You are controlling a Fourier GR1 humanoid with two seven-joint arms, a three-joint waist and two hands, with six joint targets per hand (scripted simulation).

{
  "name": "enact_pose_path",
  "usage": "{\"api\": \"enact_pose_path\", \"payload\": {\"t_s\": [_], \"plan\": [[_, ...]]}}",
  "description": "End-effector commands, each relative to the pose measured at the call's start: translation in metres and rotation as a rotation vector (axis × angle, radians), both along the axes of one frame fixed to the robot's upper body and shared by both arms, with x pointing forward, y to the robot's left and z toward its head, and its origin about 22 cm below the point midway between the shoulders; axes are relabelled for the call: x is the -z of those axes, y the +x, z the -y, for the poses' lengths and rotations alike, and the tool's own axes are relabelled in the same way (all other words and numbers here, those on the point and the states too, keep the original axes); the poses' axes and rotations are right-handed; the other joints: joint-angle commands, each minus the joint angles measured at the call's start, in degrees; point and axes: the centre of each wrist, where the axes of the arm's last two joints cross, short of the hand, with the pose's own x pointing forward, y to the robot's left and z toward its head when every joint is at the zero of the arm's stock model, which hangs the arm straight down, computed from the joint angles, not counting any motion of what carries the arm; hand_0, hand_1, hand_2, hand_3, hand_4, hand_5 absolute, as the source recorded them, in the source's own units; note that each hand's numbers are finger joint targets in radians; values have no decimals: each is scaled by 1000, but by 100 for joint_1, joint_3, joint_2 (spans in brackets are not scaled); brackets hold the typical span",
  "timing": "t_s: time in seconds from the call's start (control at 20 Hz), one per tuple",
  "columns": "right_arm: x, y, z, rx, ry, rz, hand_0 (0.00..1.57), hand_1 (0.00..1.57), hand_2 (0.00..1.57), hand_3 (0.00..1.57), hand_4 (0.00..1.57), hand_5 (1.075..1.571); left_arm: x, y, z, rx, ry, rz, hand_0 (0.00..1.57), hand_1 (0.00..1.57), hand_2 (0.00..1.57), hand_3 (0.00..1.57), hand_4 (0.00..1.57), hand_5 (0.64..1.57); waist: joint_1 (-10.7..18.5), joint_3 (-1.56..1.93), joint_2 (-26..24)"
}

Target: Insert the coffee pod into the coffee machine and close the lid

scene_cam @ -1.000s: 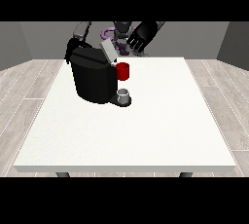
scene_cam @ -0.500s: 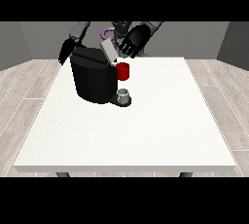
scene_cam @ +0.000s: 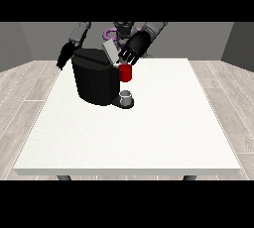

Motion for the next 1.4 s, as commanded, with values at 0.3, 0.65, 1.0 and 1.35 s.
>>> {"api": "enact_pose_path", "payload": {"t_s": [0.3,0.65,1.0,1.35], "plan": [[-13,2,14,-45,-29,10,0,0,0,0,0,1571,6,3,-5,-14,-20,11,1193,1193,1234,1191,434,1571,-206,-1,175],[10,2,7,39,6,10,0,0,0,0,0,1571,-20,1,15,29,12,30,1216,1216,1259,1200,417,1571,28,3,188],[3,-2,2,10,7,24,0,0,0,0,0,1571,-6,0,-10,15,12,103,1217,1217,1242,1195,357,1571,-58,0,303],[-10,-1,-6,-12,5,13,0,0,0,0,0,1571,-22,-2,-30,-59,63,129,1225,1225,1244,1157,0,1571,-262,-1,201]]}}
